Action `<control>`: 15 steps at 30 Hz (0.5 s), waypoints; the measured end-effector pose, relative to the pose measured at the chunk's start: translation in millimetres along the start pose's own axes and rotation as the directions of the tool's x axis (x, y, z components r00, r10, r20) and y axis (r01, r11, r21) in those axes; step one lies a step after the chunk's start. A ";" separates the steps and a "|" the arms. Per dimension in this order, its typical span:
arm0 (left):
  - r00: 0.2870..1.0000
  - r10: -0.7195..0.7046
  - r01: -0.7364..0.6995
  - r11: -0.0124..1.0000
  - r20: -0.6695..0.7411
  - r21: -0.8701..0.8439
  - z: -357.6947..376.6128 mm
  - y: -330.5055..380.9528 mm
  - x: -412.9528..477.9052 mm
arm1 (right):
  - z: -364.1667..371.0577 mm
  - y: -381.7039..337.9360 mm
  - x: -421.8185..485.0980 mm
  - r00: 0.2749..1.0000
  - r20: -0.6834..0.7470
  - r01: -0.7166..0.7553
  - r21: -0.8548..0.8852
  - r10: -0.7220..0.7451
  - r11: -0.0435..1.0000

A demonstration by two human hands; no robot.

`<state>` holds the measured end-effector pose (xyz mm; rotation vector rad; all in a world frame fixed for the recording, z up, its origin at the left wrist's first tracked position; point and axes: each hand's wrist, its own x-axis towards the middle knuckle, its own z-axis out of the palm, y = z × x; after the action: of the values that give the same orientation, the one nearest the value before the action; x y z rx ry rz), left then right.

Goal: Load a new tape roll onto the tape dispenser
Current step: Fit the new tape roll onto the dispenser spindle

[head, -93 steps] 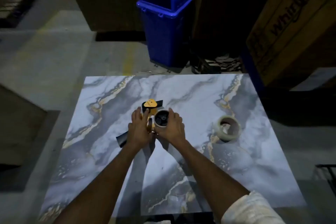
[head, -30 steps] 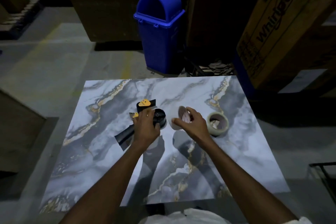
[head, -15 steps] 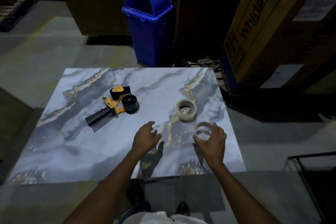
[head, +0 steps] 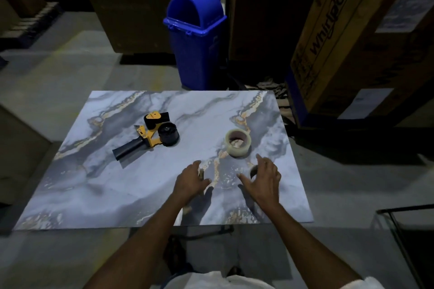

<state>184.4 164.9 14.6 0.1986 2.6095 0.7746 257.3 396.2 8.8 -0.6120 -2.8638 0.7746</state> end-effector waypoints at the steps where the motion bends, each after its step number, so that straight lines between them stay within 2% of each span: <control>1: 1.000 -0.004 0.004 1.000 -0.005 -0.010 -1.5 -0.3 1.0 | 0.5 -8.2 7.5 0.999 0.031 0.026 -0.035 -0.025 0.999; 5: 1.000 -0.010 0.009 0.999 -0.029 -0.049 -10.3 -1.0 8.4 | 2.4 -43.3 42.1 0.984 0.120 0.159 -0.224 -0.135 0.962; 7: 0.999 -0.007 0.005 0.999 -0.041 -0.053 -15.1 -1.6 11.7 | 3.4 -58.2 59.0 0.980 0.144 0.174 -0.288 -0.137 0.942; 12: 0.998 0.013 -0.017 0.997 -0.055 -0.074 -23.3 -6.4 15.7 | 10.5 -75.8 79.4 0.979 0.187 0.145 -0.342 -0.083 0.929; 15: 0.998 0.009 -0.015 0.994 -0.054 -0.110 -27.8 -13.0 16.6 | 15.7 -78.5 84.0 0.975 0.211 0.130 -0.306 -0.066 0.943</control>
<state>157.4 144.5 22.9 0.1644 2.6084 0.9372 149.8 361.5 35.1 -0.4381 -3.2072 0.3768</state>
